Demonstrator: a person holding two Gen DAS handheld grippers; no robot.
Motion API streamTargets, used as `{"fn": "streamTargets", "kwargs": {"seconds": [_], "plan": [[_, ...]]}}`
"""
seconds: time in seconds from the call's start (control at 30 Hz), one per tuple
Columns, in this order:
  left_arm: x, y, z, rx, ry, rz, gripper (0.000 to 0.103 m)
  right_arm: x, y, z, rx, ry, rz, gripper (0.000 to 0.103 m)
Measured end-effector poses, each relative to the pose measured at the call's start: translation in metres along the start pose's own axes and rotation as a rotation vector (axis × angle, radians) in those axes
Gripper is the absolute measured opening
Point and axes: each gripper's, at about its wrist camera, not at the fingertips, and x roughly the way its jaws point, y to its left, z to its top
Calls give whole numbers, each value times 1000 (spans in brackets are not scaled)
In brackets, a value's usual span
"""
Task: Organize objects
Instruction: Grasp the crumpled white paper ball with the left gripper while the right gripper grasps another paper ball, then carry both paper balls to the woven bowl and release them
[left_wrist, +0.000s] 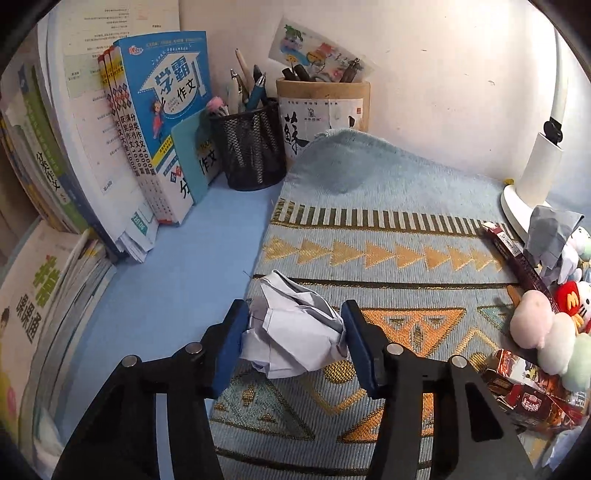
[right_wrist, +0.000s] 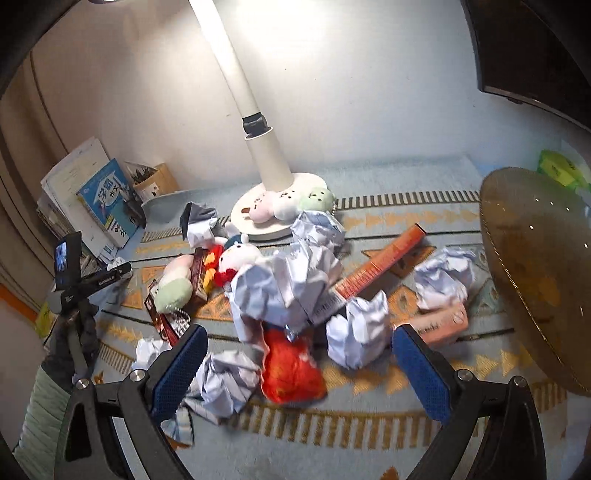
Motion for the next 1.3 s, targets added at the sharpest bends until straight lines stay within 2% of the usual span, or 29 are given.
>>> {"fn": "streamTargets", "kwargs": {"seconds": [0.1,0.13,0.17,0.23,0.4,0.53,0.7,0.87,1.0,1.13,1.2,1.23,1.27,1.3], "plan": [[-10,0,0,-1,-11,-32,49,23,12,13,-14,28,7,96],[-16,0,-1,0,-15,-43,49,31,14,16,-18,38,7,90],[-19,0,-1,3,-18,-52,48,40,19,17,-32,49,-12,78],[-31,-4,-1,4,-23,-67,49,50,25,17,-66,53,-71,64],[-60,-25,5,11,-43,-118,48,21,30,10,-111,-18,-76,62],[-91,-66,15,47,-76,-175,49,-19,20,18,-120,-82,-104,62],[-136,-150,30,131,-133,-275,49,-74,-22,28,-81,-163,-172,62],[-172,-263,38,232,-167,-378,49,-116,-90,26,13,-195,-273,62],[-189,-356,34,306,-152,-490,49,-138,-153,17,108,-176,-351,62],[-192,-437,26,341,-102,-585,49,-151,-205,9,179,-152,-374,63],[-190,-463,23,348,-87,-604,54,-151,-219,10,187,-131,-352,68],[-190,-471,21,349,-84,-614,58,-152,-225,10,195,-125,-346,75],[-188,-478,21,360,-73,-637,73,-154,-229,9,203,-122,-341,76],[-186,-484,20,365,-56,-650,79,-157,-231,10,205,-123,-334,76]]}}
